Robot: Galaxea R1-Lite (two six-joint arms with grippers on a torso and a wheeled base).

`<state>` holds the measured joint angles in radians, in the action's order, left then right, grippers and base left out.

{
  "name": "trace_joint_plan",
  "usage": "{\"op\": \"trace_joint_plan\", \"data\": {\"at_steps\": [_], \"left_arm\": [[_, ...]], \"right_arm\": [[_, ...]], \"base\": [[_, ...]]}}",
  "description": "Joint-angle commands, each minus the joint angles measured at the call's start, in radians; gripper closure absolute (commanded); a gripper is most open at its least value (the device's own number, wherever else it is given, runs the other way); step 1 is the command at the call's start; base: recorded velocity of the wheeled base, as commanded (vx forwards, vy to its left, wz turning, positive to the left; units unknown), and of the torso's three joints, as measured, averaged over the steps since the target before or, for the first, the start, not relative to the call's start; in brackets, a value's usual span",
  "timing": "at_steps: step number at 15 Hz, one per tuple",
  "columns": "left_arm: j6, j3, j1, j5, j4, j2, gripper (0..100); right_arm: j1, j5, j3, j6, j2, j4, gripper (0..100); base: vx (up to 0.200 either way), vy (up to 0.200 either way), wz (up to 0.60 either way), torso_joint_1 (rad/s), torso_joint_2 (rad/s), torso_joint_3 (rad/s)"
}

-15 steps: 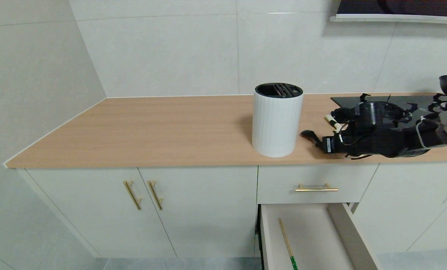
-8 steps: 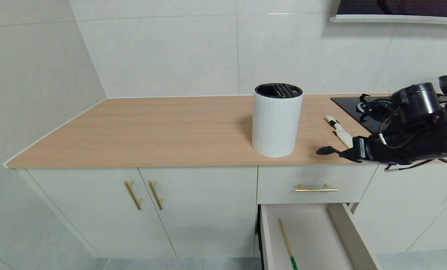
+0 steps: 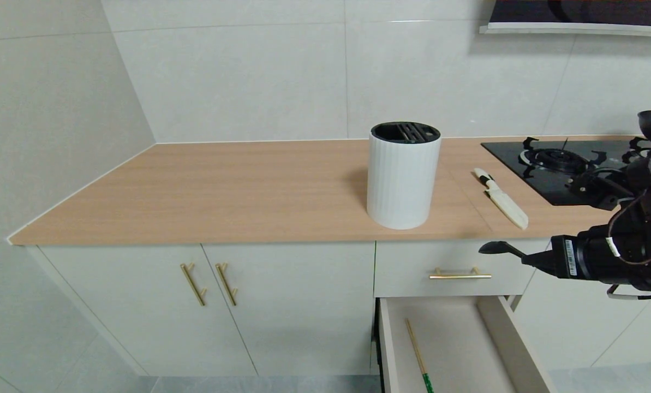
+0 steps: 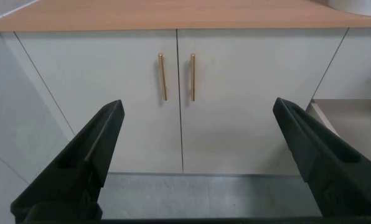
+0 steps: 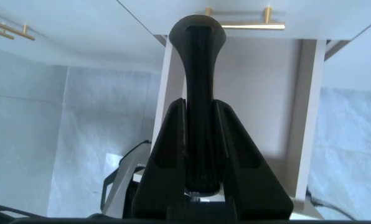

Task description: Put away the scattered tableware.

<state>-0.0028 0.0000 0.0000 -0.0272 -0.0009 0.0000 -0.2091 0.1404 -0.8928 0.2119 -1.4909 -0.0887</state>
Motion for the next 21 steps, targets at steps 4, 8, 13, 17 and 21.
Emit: {"op": "trace_joint_plan", "data": {"at_steps": [4,8,13,17,21], "left_arm": [[0.0,0.0,0.0,0.0,-0.001,0.002,0],[0.0,0.0,0.0,0.0,-0.001,0.002,0],[0.0,0.0,0.0,0.0,-0.001,0.002,0],[0.0,0.0,0.0,0.0,-0.001,0.002,0],[0.0,0.0,0.0,0.0,-0.001,0.002,0]], "right_arm": [[-0.001,-0.002,0.026,-0.002,-0.016,0.018,100],[-0.001,-0.005,0.044,-0.003,-0.039,0.06,100],[-0.001,-0.016,0.071,-0.029,-0.06,0.092,100],[-0.001,-0.018,0.084,-0.031,-0.071,0.115,100],[-0.001,-0.018,0.086,-0.031,-0.075,0.115,100]], "base": [[0.0,0.0,0.0,0.0,0.0,0.0],[0.0,0.0,0.0,0.0,0.0,0.0],[0.0,0.0,0.0,0.0,0.0,0.0],[0.0,0.0,0.0,0.0,0.0,0.0],[0.0,0.0,0.0,-0.153,0.37,0.216]]}}
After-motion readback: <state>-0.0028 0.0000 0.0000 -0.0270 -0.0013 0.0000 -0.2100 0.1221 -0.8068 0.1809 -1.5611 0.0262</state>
